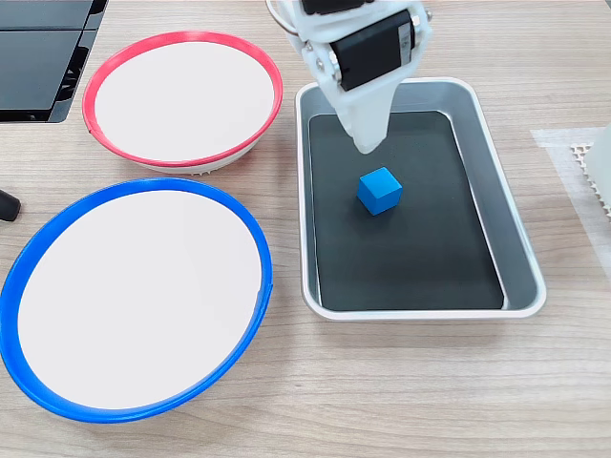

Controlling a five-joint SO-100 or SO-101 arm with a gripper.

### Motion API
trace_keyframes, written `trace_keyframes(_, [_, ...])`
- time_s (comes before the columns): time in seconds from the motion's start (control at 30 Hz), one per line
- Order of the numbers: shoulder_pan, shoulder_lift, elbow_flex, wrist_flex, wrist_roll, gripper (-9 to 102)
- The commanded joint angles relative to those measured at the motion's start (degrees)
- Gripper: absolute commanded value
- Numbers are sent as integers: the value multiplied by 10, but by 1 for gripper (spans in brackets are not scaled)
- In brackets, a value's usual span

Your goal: Move a blue block from tray to blue dish

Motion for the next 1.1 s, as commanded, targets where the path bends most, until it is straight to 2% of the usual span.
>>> trace_keyframes(0.0, [14,61,84,-36,-59,9])
trace_keyframes(0.2, [56,180,322,-241,-154,12])
trace_keyframes(0.57, [85,176,382,-320,-186,21])
trace_keyframes(1.07, [47,157,418,-403,-105,20])
